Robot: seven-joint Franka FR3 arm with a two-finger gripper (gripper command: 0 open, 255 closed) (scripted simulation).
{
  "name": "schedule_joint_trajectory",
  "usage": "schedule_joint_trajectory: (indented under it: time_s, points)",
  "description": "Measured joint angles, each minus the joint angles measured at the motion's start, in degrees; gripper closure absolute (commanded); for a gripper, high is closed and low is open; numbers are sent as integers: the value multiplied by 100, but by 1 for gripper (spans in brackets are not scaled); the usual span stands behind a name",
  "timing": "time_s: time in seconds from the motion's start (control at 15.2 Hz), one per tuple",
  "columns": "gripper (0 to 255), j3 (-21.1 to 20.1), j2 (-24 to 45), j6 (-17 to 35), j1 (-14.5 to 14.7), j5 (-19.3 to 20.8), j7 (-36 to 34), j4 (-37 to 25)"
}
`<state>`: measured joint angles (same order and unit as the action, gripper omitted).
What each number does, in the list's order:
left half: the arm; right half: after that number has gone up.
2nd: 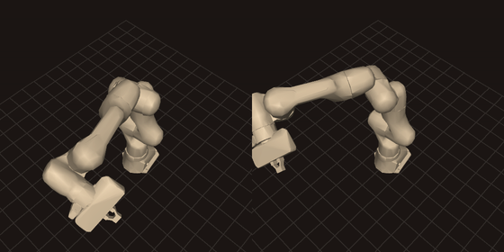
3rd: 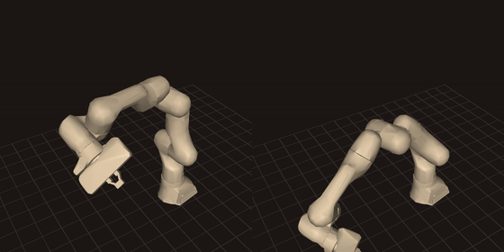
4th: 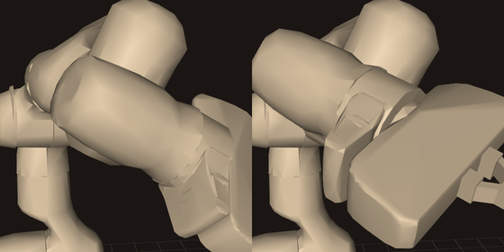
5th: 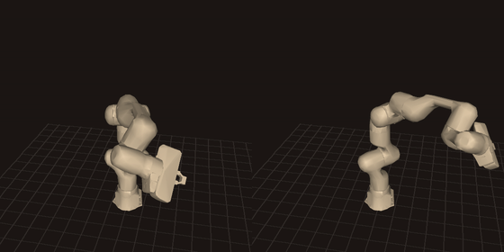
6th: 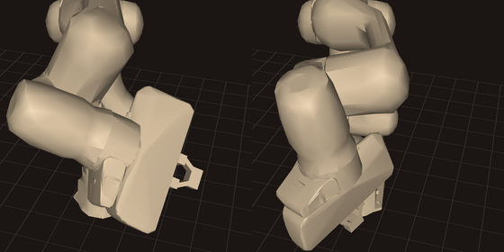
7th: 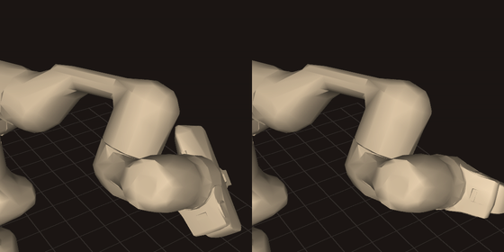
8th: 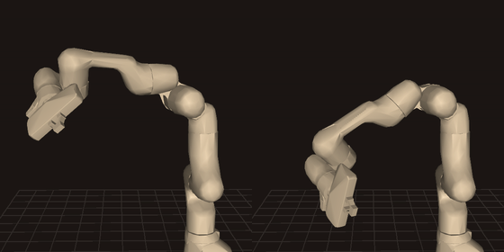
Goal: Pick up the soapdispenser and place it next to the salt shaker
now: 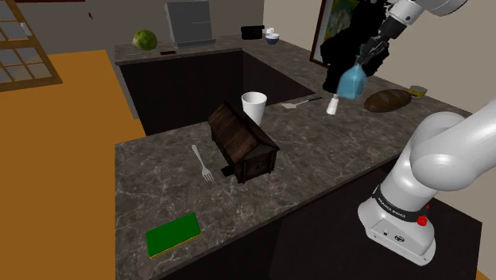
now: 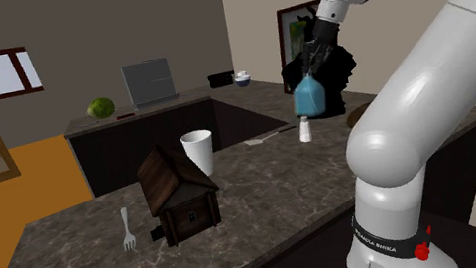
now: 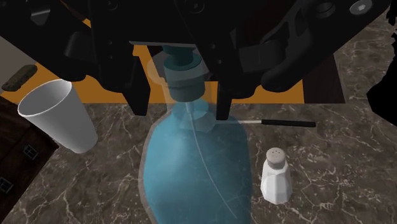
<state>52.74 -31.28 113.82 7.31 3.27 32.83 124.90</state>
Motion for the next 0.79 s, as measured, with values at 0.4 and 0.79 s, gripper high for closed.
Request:
schedule_joint_trajectory:
  time_s: [0.4, 0.79]
  points:
    - [255, 187, 57, 438, 29, 6, 141, 384]
    - [255, 430, 173, 891, 121, -27, 310, 726]
